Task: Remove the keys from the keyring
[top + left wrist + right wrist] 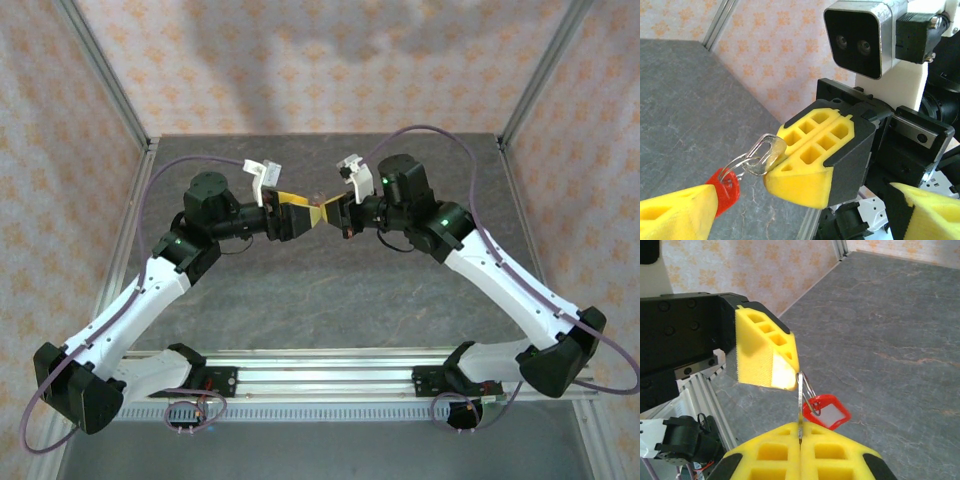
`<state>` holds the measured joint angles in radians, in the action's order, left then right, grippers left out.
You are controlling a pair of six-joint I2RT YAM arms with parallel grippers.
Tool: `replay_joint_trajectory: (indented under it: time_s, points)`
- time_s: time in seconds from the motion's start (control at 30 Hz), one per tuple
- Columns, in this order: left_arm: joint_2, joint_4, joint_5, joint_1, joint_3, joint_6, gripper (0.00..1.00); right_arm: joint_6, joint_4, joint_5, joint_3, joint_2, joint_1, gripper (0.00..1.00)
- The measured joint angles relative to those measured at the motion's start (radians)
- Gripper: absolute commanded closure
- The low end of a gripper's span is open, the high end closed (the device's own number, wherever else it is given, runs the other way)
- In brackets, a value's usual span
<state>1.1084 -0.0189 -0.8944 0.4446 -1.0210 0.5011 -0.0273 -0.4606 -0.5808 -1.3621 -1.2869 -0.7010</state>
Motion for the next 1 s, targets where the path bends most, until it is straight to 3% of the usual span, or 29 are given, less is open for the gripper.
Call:
replay_joint_trajectory:
  time_s: [1.0]
  points:
    - [0.0,-0.003,0.013,0.0,0.0,-0.005,0.15,-0.049,-0.011,-0.086,-0.028,-0.022,0.0,1.0]
